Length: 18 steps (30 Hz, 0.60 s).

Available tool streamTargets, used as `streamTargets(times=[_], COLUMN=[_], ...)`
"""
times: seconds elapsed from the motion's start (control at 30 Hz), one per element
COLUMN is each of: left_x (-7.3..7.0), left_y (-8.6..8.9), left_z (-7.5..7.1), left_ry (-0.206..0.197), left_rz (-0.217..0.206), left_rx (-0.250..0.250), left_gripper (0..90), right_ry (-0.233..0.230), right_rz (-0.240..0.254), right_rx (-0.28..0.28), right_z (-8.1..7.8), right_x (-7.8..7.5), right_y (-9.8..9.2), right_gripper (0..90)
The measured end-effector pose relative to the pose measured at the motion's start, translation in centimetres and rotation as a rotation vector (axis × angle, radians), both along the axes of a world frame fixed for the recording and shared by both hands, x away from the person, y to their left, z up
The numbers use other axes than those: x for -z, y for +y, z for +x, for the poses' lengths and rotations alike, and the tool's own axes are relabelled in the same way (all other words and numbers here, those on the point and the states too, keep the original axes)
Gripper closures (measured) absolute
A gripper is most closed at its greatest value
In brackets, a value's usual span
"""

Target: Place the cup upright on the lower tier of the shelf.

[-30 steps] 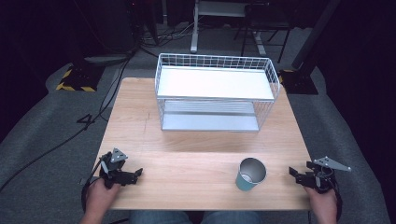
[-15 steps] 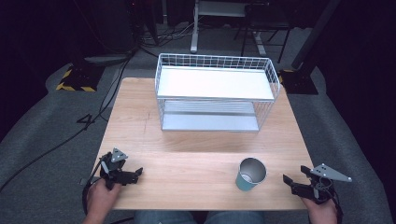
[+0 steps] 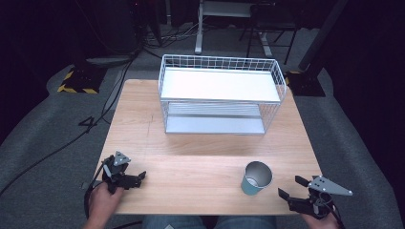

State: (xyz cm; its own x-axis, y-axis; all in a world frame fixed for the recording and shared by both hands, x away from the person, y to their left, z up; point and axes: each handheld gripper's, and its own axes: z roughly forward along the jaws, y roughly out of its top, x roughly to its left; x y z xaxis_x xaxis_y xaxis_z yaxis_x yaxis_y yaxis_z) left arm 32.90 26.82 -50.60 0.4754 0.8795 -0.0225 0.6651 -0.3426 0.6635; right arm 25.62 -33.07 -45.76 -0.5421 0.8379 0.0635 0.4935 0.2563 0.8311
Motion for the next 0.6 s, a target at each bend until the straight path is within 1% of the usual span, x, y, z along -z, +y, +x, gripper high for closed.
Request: streamTargets(times=[0.13, 0.17, 0.2, 0.3, 0.37, 0.47, 0.5, 0.6], left_x=[0.0, 0.0, 0.0, 0.0, 0.0, 0.0, 0.0, 0.0], left_y=[0.0, 0.0, 0.0, 0.0, 0.0, 0.0, 0.0, 0.0], left_z=[0.0, 0.0, 0.0, 0.0, 0.0, 0.0, 0.0, 0.0], left_ry=[0.000, 0.000, -0.001, 0.000, 0.001, 0.001, 0.001, 0.001], left_rz=[-0.001, -0.001, -0.003, -0.001, -0.001, -0.001, -0.001, -0.001], left_rx=[0.000, 0.000, 0.000, 0.001, 0.001, 0.001, 0.002, 0.001], left_gripper=[0.0, 0.0, 0.0, 0.1, 0.0, 0.0, 0.0, 0.0], right_ry=[0.010, 0.010, 0.014, 0.017, 0.019, 0.022, 0.027, 0.035], right_rz=[0.003, 0.003, 0.019, 0.026, 0.031, 0.026, 0.026, 0.021], right_rx=[-0.029, -0.029, -0.042, -0.048, -0.053, -0.065, -0.079, -0.091], right_z=[-0.5, -0.5, -0.7, -0.8, -0.8, -0.8, -0.7, -0.5], right_x=[0.0, 0.0, 0.0, 0.0, 0.2, 0.3, 0.6, 1.0], right_y=[1.2, 1.2, 1.7, 2.2, 2.9, 3.4, 4.0, 4.8], right_gripper=[14.6, 14.6, 14.5, 13.7, 11.2, 10.2, 8.2, 6.3])
